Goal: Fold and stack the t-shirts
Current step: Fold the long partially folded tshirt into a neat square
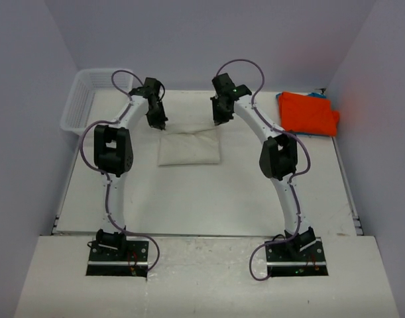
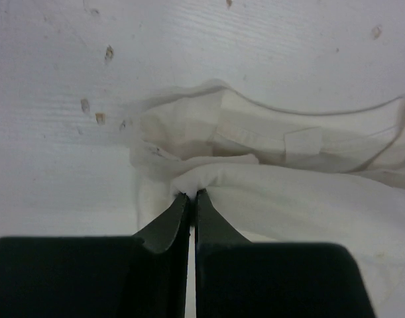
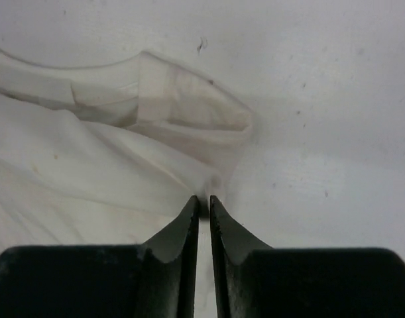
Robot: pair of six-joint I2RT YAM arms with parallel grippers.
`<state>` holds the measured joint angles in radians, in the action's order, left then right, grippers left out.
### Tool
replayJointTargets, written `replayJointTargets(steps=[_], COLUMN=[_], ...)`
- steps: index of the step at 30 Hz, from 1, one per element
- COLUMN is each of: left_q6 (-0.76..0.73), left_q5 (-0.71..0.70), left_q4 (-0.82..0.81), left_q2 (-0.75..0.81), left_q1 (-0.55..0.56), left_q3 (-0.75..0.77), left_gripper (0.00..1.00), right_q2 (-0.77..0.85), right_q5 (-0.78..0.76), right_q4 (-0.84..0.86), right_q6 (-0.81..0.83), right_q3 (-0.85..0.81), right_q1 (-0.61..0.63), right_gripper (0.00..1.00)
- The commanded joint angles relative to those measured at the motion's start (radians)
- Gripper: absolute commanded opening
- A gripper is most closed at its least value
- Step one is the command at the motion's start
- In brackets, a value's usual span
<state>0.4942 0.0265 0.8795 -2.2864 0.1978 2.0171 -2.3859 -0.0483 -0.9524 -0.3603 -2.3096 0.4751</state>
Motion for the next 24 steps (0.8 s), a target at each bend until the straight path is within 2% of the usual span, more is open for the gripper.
replayJointTargets(steps=[1, 2, 3, 4, 5, 6, 7, 9, 10, 12, 13, 14, 15, 16, 17, 18, 19, 21, 24], left_q6=[-0.019, -0.023, -0.013, -0.013, -0.014, -0.026, -0.048, -0.095, -0.108, -0.14, -0.147, -0.158, -0.152, -0.148, -0.131, -0.114, -0.1, -0.065, -0.016], left_q5=[-0.031, -0.031, 0.007, 0.038, 0.053, 0.014, -0.014, -0.13, -0.166, -0.268, -0.255, -0.208, -0.159, -0.155, -0.127, 0.029, 0.111, 0.276, 0.407], left_q4=[-0.025, -0.046, -0.071, -0.13, -0.164, -0.224, -0.272, -0.397, -0.433, -0.45, -0.442, -0.435, -0.394, -0.377, -0.373, -0.396, -0.428, -0.444, -0.455], left_q2=[-0.04, -0.042, -0.041, -0.022, -0.004, 0.054, 0.102, 0.245, 0.296, 0.39, 0.407, 0.413, 0.419, 0.426, 0.43, 0.424, 0.415, 0.342, 0.242], left_q1=[-0.027, -0.031, -0.037, -0.044, -0.047, -0.043, -0.034, 0.003, 0.027, 0.058, 0.084, 0.094, 0.103, 0.117, 0.132, 0.13, 0.127, 0.121, 0.091], left_q3=[0.103, 0.095, 0.085, 0.069, 0.027, 0.006, -0.029, -0.159, -0.202, -0.285, -0.3, -0.314, -0.317, -0.322, -0.355, -0.374, -0.4, -0.414, -0.396], left_gripper=[0.0, 0.12, 0.44, 0.61, 0.72, 0.92, 0.99, 1.0, 1.0, 1.0, 1.0, 0.97, 0.78, 0.6, 0.36, 0.0, 0.0, 0.0, 0.0], right_q2=[-0.062, -0.059, -0.052, -0.018, 0.01, 0.045, 0.082, 0.165, 0.177, 0.198, 0.217, 0.275, 0.296, 0.307, 0.32, 0.332, 0.332, 0.297, 0.269], right_q5=[0.031, 0.039, 0.042, 0.042, 0.033, 0.03, 0.013, -0.004, -0.001, 0.037, 0.042, 0.072, 0.109, 0.134, 0.193, 0.273, 0.375, 0.45, 0.566], right_q4=[-0.023, -0.004, 0.007, 0.033, 0.056, 0.087, 0.119, 0.17, 0.155, 0.117, 0.13, 0.162, 0.185, 0.198, 0.223, 0.246, 0.291, 0.282, 0.308], right_q6=[0.073, 0.072, 0.07, 0.073, 0.081, 0.113, 0.125, 0.155, 0.153, 0.124, 0.12, 0.11, 0.08, 0.054, 0.017, 0.0, -0.026, -0.058, -0.103], right_q3=[-0.163, -0.163, -0.157, -0.145, -0.123, -0.05, -0.01, 0.067, 0.067, 0.075, 0.108, 0.162, 0.252, 0.277, 0.342, 0.37, 0.392, 0.38, 0.377], right_q1=[-0.056, -0.065, -0.079, -0.092, -0.092, -0.09, -0.092, -0.09, -0.09, -0.078, -0.069, -0.056, -0.046, -0.033, -0.03, -0.029, -0.029, -0.026, -0.02], right_gripper=[0.14, 0.26, 0.58, 0.64, 0.67, 0.84, 0.87, 0.95, 0.96, 0.95, 0.91, 0.76, 0.01, 0.0, 0.0, 0.0, 0.0, 0.0, 0.0])
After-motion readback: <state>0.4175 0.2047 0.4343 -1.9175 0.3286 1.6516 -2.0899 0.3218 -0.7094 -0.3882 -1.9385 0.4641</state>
